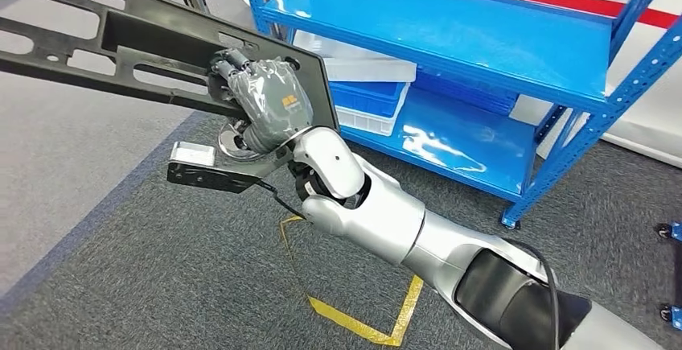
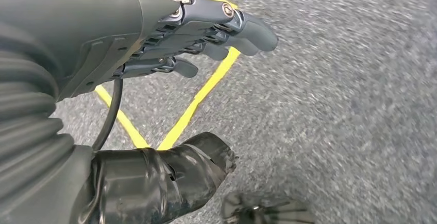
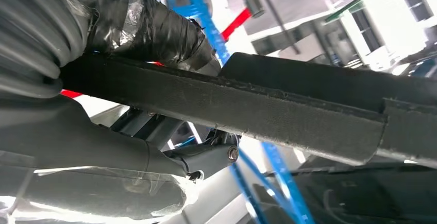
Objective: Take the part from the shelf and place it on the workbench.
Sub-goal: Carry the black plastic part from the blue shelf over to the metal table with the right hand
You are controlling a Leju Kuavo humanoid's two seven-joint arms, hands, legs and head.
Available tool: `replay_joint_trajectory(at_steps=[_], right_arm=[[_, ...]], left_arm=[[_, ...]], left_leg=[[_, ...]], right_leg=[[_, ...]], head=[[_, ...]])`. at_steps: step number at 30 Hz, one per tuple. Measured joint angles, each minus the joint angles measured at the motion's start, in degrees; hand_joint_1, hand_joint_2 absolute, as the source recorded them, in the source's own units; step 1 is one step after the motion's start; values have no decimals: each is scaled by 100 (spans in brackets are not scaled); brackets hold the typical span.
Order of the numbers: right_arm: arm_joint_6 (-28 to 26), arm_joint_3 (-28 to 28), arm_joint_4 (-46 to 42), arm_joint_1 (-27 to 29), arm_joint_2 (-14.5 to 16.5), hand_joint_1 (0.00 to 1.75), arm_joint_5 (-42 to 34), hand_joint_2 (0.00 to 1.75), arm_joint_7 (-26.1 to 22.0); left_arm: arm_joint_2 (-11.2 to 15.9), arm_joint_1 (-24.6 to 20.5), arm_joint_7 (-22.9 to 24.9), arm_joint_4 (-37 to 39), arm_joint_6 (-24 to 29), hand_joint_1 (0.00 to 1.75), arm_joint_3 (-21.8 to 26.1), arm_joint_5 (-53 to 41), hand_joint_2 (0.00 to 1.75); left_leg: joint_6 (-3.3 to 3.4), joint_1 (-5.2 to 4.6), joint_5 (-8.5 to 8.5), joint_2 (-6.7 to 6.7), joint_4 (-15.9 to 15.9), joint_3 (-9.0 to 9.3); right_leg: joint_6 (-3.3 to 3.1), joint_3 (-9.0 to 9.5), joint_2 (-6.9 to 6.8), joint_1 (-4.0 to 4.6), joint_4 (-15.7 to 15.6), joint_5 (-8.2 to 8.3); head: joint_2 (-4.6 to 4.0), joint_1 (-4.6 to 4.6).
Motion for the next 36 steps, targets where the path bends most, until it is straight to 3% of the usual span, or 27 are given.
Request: replay_joint_trajectory(at_steps=[2, 4, 6, 8, 10, 12, 15, 16, 17, 18, 19, 21, 23, 25, 26, 28, 30, 32, 33, 34, 36], right_arm=[[11, 0, -4, 12, -1, 175, -1, 175, -8], [13, 0, -10, 9, 1, 175, -2, 175, -10], [12, 0, -29, -5, 2, 175, -4, 175, -12], [14, 0, -46, -15, 2, 175, -8, 175, -18], [20, 0, -53, -18, 5, 175, -23, 175, -25], [28, 0, -55, -21, 9, 175, -45, 175, -36], [52, -1, -53, -8, -8, 175, -61, 175, -49], [64, -1, -50, 11, -20, 175, -63, 175, -47], [74, 0, -44, 30, -33, 175, -64, 175, -44], [83, 0, -37, 44, -47, 175, -64, 175, -40], [87, 0, -30, 50, -60, 175, -65, 175, -38], [88, -1, -22, 43, -74, 175, -66, 175, -39], [88, -5, -22, 37, -79, 175, -67, 175, -44], [88, -9, -21, 38, -80, 175, -69, 175, -45], [88, -9, -20, 38, -79, 175, -71, 175, -45], [88, -10, -23, 26, -70, 175, -74, 175, -45], [90, -11, -24, 13, -64, 175, -77, 175, -45], [100, -11, -19, 17, -66, 175, -78, 175, -45], [108, -11, -17, 23, -66, 175, -78, 175, -45], [118, -11, -16, 26, -66, 175, -78, 175, -40], [133, -19, -19, 25, -67, 175, -78, 175, -25]], left_arm=[[0, 4, 13, 0, 2, 0, -1, -5, 175], [0, 7, 19, 0, 2, 0, -2, -8, 175], [0, -5, 20, 0, 2, 0, -2, -10, 175], [2, -18, 34, 0, -2, 0, -2, -13, 175], [16, -12, 118, 0, -35, 0, -4, -27, 175], [31, 5, 278, 0, -94, 0, -9, -57, 175], [42, -15, 639, 0, -239, 0, -21, -105, 175], [55, -25, 808, 0, -316, 0, -32, -115, 175], [73, -30, 973, 0, -397, 0, -45, -117, 175], [96, -28, 1119, 1, -468, 0, -59, -118, 175], [119, -21, 1222, 1, -522, 0, -73, -119, 175], [155, -12, 1300, 2, -572, 0, -95, -119, 175], [191, -21, 1317, 3, -588, 0, -109, -119, 175], [230, -8, 1327, 4, -596, 0, -128, -119, 175], [241, 10, 1332, 5, -598, 0, -139, -119, 175], [263, 21, 1345, 6, -599, 0, -152, -119, 175], [274, -6, 1399, 7, -601, 0, -160, -119, 175], [282, -22, 1518, 7, -623, 0, -176, -119, 175], [289, -18, 1599, 7, -645, 0, -184, -119, 175], [304, -12, 1696, 7, -674, 0, -189, -118, 175], [350, -15, 1894, 7, -729, 0, -190, -117, 175]], left_leg=[[8, 0, -8, 43, 237, -103], [65, -18, 301, 121, -339, 218], [153, -84, 503, 342, -1021, 584], [219, -143, 520, 441, -1252, 689], [274, -135, 565, 327, -1314, 710], [332, -102, 624, 209, -1436, 777], [381, -85, 661, 25, -1491, 813], [390, -86, 660, -51, -1479, 808], [393, -86, 655, -129, -1465, 805], [391, -84, 647, -210, -1446, 801], [381, -80, 633, -293, -1415, 794], [336, -74, 589, -444, -1315, 743], [271, -57, 567, -574, -1236, 662], [198, -21, 584, -687, -1235, 617], [167, -14, 581, -649, -1223, 602], [114, -34, 463, -374, -1002, 487], [67, -35, 195, -70, -387, 172], [34, -12, 59, 12, 131, -119], [28, -5, 124, 32, 129, -134], [29, -1, 267, 63, -69, -45], [51, -25, 577, 255, -783, 320]], right_leg=[[-8, 0, -150, 21, 0, -10], [-5, 7, -284, 43, 0, -21], [14, 30, -404, 64, -27, -27], [62, 58, -508, 71, -73, -21], [131, 97, -579, 70, -124, -21], [182, 77, -420, 62, -18, -135], [187, -343, -37, 48, 899, -589], [191, -496, 13, 48, 1194, -673], [196, -571, 35, 49, 1312, -654], [201, -558, 47, 46, 1246, -543], [201, -444, 78, 39, 979, -348], [191, -146, 276, 13, 299, -38], [180, 5, 430, 5, -24, 20], [148, 28, 359, 21, -45, 11], [121, 43, 300, 21, -68, 21], [61, 81, 179, 1, -118, 39], [25, 103, 48, 10, -137, 34], [13, 108, -92, 16, -134, 14], [15, 113, -157, 16, -132, 1], [23, 124, -219, 16, -129, -15], [55, 164, -339, 26, -136, -53]], head=[[0, -3], [0, -2], [0, 0], [0, 2], [0, 4], [0, 10], [0, 25], [0, 31], [0, 30], [0, 32], [0, 32], [0, 31], [0, 27], [0, 26], [0, 24], [0, -16], [0, -55], [0, -56], [0, -56], [0, -56], [0, -56]])
